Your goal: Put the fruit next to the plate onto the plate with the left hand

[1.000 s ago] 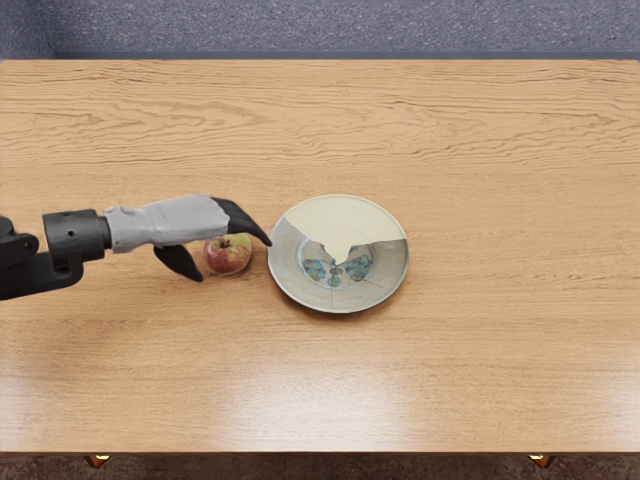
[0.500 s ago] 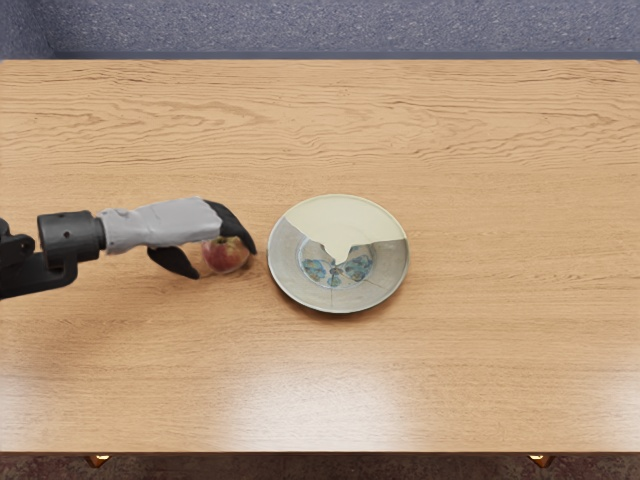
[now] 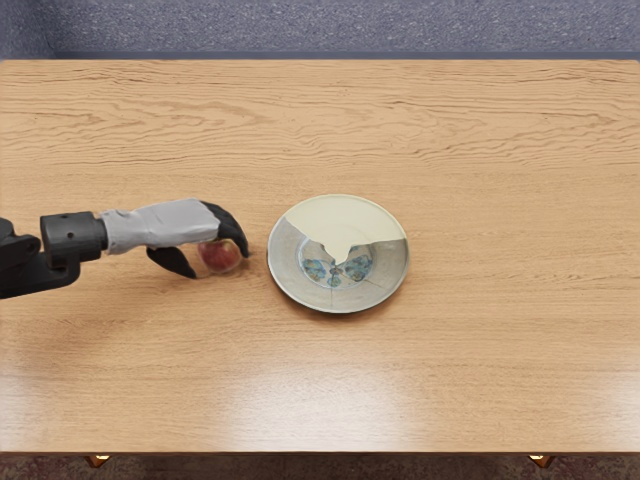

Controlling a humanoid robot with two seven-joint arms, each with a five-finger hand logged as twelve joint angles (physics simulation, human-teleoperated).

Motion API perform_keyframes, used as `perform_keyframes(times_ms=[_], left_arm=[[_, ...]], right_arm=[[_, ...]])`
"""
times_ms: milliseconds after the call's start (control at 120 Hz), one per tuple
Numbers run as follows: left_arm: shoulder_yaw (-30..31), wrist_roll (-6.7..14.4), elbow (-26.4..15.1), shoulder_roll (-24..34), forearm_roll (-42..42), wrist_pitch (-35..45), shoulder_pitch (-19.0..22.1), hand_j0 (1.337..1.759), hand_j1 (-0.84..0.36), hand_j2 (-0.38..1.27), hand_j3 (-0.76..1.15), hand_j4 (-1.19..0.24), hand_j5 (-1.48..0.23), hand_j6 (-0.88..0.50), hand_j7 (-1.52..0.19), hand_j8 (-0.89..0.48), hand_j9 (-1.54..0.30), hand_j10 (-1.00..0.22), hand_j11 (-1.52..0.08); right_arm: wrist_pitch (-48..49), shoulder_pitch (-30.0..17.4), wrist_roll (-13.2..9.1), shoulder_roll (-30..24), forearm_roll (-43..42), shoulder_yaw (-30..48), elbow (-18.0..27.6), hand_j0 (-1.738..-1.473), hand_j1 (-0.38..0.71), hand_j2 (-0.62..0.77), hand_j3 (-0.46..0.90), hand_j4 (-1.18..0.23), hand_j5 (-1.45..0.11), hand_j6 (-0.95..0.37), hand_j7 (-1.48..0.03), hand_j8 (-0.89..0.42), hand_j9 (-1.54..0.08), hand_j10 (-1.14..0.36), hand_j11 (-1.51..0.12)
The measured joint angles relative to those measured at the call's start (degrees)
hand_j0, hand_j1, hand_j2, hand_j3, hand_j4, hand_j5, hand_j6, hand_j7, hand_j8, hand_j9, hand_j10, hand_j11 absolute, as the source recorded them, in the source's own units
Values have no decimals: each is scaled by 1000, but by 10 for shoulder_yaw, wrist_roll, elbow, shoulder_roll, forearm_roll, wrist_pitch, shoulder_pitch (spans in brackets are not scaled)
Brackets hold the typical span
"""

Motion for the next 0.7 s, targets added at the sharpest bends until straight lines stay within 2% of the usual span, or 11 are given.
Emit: perform_keyframes(times_ms=[108, 192, 358, 558, 617, 675, 683, 700], left_arm=[[1, 0, 4, -1, 0, 1, 0, 1658, -148, 121, 0, -543, -485, -338, -522, -257, -555, -342, -572], [2, 0, 5, -1, 0, 0, -1, 1658, -168, 123, 0, -555, -507, -349, -536, -280, -576, -359, -593], [2, 0, 7, -2, 0, 0, -1, 1658, -203, 129, 0, -588, -542, -470, -564, -340, -599, -478, -633], [2, 0, 15, -8, 0, 1, 1, 1655, -201, 122, 0, -624, -573, -473, -595, -361, -628, -462, -698], [2, 0, 20, -13, 1, 1, 2, 1652, -180, 55, 0, -621, -594, -454, -617, -330, -650, -445, -730], [6, 0, 25, -16, 1, 2, 0, 1652, -197, 148, 0, -636, -589, -453, -609, -341, -639, -459, -742], [7, 0, 26, -18, 0, 2, 0, 1652, -190, 95, 0, -639, -589, -458, -611, -346, -639, -459, -746], [9, 0, 28, -22, -1, 2, 0, 1652, -188, 133, 0, -647, -585, -460, -610, -345, -635, -470, -754]], right_arm=[[0, 0, 0, 0, 0, 0, 0, -1658, -349, 0, 0, -1, 0, -1, 0, -1, 0, 0, 0], [0, 0, 0, 0, 0, 0, 0, -1658, -349, 0, 0, -1, 0, -1, 0, -1, 0, 0, 0], [0, 0, 0, 0, 0, 0, 0, -1658, -349, 0, 0, -1, 0, -1, 0, -1, 0, 0, 0], [0, 0, 0, 0, 0, 0, 0, -1658, -349, 0, 0, -1, 0, -1, 0, -1, 0, -1, 0], [0, 0, 0, 0, 0, 0, 0, -1658, -349, 0, 0, -1, 0, -1, 0, -1, 0, -1, 0], [0, 0, 0, 0, 0, 0, 0, -1658, -349, 0, 0, -1, 0, -1, 0, -1, 0, -1, 0], [0, 0, 0, 0, 0, 0, 0, -1658, -349, 0, 0, -1, 0, -1, 0, -1, 0, -1, 0], [0, 0, 0, 0, 0, 0, 0, -1658, -349, 0, 0, -1, 0, -1, 0, -1, 0, -1, 0]])
